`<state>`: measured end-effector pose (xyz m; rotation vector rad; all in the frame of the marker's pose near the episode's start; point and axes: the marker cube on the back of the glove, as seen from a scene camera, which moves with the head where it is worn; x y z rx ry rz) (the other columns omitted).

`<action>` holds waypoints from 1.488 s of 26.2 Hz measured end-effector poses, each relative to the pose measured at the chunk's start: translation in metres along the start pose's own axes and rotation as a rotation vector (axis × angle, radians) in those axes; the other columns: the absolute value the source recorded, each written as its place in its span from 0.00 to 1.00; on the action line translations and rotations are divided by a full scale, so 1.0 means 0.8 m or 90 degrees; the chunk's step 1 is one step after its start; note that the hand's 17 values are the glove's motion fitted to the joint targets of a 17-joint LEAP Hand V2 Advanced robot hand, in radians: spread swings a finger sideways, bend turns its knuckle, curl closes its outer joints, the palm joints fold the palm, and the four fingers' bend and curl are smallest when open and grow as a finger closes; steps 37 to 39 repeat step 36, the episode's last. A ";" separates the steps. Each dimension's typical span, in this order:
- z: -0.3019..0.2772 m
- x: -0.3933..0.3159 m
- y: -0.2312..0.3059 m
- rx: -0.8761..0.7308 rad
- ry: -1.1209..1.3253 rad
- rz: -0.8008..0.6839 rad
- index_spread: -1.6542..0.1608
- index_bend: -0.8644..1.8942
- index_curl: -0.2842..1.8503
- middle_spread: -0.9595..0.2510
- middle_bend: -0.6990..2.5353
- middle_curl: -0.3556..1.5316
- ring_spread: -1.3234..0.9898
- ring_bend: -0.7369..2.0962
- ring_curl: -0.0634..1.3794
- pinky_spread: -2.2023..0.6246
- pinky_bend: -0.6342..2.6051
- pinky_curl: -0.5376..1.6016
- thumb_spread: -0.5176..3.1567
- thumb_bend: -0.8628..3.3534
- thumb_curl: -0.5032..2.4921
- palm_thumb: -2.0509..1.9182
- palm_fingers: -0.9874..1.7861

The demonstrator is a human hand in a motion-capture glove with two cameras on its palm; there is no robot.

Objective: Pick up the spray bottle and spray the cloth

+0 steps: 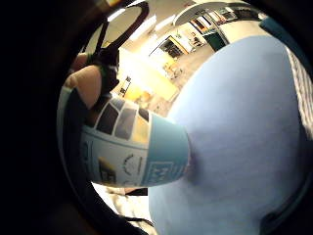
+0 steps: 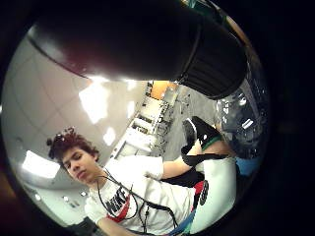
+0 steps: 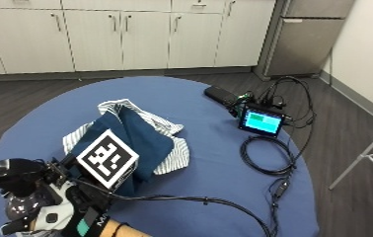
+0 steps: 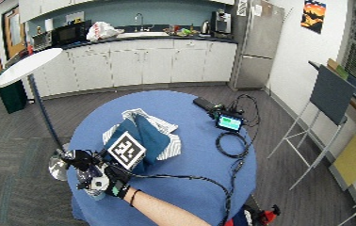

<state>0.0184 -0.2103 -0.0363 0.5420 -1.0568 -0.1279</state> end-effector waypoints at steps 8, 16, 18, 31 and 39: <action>0.000 0.010 -0.005 0.012 0.017 0.024 0.76 0.36 0.25 0.73 0.29 0.42 0.53 0.42 0.31 0.78 0.33 0.40 0.38 0.20 0.34 0.75 0.66; 0.005 0.010 0.016 0.032 0.021 0.023 0.76 0.35 0.26 0.73 0.29 0.42 0.54 0.38 0.30 0.79 0.31 0.40 0.38 0.19 0.33 0.74 0.55; 0.009 0.002 0.030 0.018 0.028 0.021 0.75 0.34 0.25 0.74 0.29 0.42 0.54 0.38 0.30 0.79 0.32 0.40 0.38 0.19 0.32 0.74 0.53; -0.079 -0.001 0.107 -0.013 0.238 0.000 0.74 0.36 0.24 0.75 0.31 0.41 0.56 0.37 0.28 0.80 0.30 0.38 0.39 0.20 0.31 0.73 0.56; -0.091 0.000 0.118 -0.016 0.242 -0.002 0.74 0.36 0.24 0.75 0.31 0.41 0.56 0.38 0.28 0.81 0.29 0.38 0.40 0.20 0.31 0.73 0.56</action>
